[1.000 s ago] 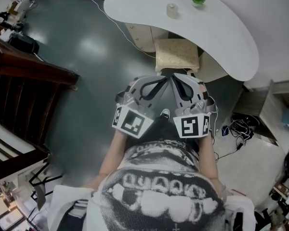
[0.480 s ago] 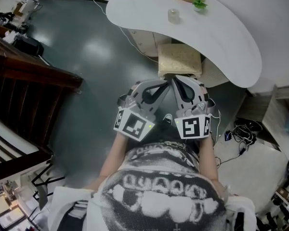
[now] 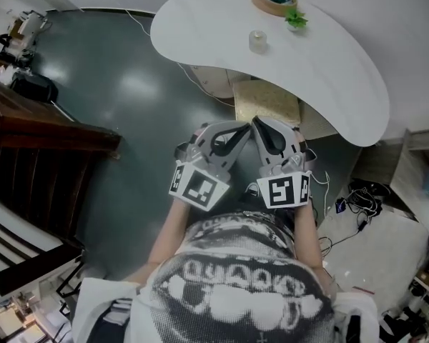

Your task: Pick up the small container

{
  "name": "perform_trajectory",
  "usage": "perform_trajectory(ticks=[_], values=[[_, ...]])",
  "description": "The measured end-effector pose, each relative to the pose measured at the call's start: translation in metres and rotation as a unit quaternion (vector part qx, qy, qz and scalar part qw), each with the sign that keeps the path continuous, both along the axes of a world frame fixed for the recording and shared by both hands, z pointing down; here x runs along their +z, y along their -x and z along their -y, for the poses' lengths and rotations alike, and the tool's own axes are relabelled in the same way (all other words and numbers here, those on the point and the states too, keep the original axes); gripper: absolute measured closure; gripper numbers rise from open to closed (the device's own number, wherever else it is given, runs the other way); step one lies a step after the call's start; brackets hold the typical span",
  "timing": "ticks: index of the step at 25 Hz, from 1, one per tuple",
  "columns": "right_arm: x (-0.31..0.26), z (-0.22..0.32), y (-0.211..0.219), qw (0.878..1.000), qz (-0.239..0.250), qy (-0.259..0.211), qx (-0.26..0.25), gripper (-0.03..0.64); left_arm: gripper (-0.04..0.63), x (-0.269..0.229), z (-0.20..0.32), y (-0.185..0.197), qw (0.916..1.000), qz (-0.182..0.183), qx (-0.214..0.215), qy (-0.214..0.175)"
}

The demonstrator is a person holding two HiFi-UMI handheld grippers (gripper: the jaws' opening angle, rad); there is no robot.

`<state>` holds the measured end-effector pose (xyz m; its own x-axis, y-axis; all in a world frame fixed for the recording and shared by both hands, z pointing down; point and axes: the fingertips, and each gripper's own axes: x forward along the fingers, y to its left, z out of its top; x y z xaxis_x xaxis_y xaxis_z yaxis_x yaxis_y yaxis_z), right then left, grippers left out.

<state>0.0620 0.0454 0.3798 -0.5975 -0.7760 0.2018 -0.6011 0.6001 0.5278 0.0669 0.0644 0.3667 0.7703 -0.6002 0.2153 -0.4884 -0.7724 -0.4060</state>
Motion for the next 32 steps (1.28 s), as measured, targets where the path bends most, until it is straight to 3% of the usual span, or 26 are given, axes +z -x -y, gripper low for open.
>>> perform_trajectory(ticks=[14, 32], values=[[0.007, 0.124, 0.061, 0.998, -0.015, 0.03, 0.044, 0.598, 0.589, 0.002, 0.123, 0.068, 0.999, -0.008, 0.038, 0.019], [0.017, 0.2, 0.092, 0.991, -0.021, 0.042, 0.122, 0.588, 0.589, 0.01, 0.203, 0.107, 0.9939, -0.015, 0.107, 0.024]])
